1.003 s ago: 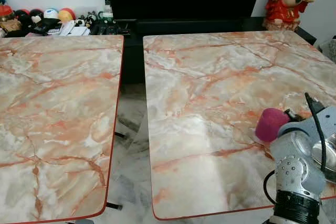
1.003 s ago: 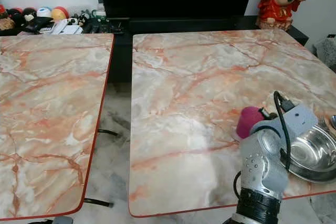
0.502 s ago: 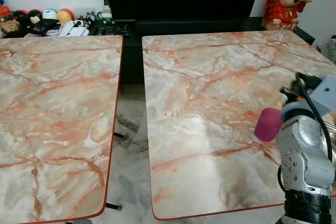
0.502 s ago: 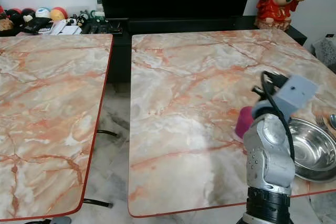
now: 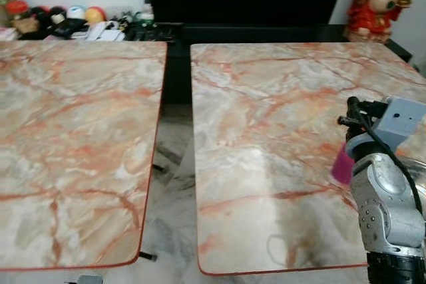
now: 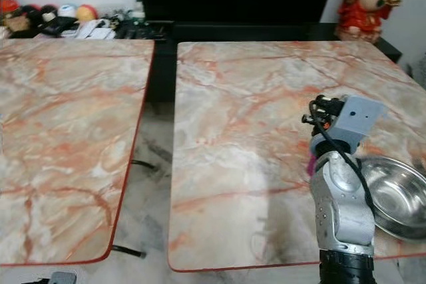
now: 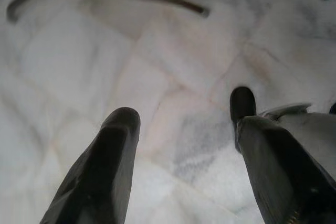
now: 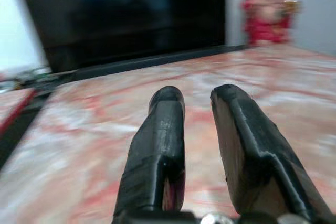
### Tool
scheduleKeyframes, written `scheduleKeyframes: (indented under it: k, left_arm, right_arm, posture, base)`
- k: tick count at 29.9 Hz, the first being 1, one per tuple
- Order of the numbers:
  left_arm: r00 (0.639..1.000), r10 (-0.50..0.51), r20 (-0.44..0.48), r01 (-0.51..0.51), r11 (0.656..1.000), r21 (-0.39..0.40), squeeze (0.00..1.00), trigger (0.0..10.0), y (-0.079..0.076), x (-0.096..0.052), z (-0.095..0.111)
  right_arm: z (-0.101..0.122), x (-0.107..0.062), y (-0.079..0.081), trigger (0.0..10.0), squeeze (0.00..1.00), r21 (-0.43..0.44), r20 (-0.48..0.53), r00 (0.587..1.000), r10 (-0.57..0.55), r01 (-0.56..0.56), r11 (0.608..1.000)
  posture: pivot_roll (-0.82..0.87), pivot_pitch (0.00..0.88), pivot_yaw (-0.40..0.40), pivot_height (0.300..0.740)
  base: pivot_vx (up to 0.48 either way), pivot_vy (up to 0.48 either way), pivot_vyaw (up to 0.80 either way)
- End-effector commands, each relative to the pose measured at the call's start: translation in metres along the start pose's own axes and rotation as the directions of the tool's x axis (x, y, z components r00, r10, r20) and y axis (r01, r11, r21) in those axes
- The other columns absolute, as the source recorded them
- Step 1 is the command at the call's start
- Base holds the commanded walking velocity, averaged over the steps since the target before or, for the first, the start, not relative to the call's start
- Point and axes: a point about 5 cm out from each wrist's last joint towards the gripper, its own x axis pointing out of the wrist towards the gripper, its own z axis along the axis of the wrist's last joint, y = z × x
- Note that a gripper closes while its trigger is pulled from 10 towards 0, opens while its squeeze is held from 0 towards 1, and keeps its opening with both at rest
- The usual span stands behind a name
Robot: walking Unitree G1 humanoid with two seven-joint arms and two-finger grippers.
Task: Setting the table
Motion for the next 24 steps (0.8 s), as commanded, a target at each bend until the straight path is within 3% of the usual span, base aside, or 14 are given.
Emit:
scheduleKeyframes:
  k: [1, 16, 19, 21, 24]
  left_arm:
    - [0.999, 0.019, -0.039, -0.020, 0.999, -0.028, 0.00, 10.0, 0.004, -0.003, -0.010]
    - [1.000, 0.010, -0.027, -0.011, 0.999, -0.047, 0.00, 10.0, -0.001, -0.001, -0.006]
    - [1.000, 0.008, -0.024, -0.009, 0.999, -0.048, 0.00, 10.0, -0.001, -0.001, -0.006]
    - [1.000, 0.005, -0.022, -0.006, 0.999, -0.044, 0.00, 10.0, -0.001, -0.001, -0.005]
    - [1.000, 0.002, -0.020, -0.003, 0.999, -0.043, 0.00, 10.0, -0.002, -0.001, -0.005]
  right_arm:
    - [0.004, -0.003, 0.001, 10.0, 0.00, -0.010, 0.024, 1.000, 0.017, -0.017, 1.000]
    - [-0.011, -0.004, 0.005, 10.0, 0.00, 0.005, 0.005, 0.996, 0.092, -0.092, 0.996]
    - [-0.014, -0.008, 0.004, 10.0, 0.00, 0.016, 0.050, 0.993, 0.107, -0.108, 0.994]
    - [-0.008, -0.012, 0.000, 10.0, 0.00, -0.146, 0.153, 0.981, 0.117, -0.094, 0.985]
    - [-0.012, -0.018, -0.002, 10.0, 0.00, -0.236, 0.197, 0.968, 0.153, -0.105, 0.966]
  posture:
    - [-0.02, 0.110, 0.001, 0.740]
    - [-0.02, 0.113, 0.001, 0.740]
    - [-0.02, 0.108, -0.001, 0.740]
    - [-0.02, 0.107, 0.000, 0.740]
    - [-0.02, 0.100, -0.003, 0.740]
  base:
    - [0.000, 0.000, 0.80]
    - [0.000, 0.000, 0.78]
    - [0.000, 0.000, 0.00]
    - [0.000, 0.000, 0.00]
    - [0.000, 0.000, 0.00]
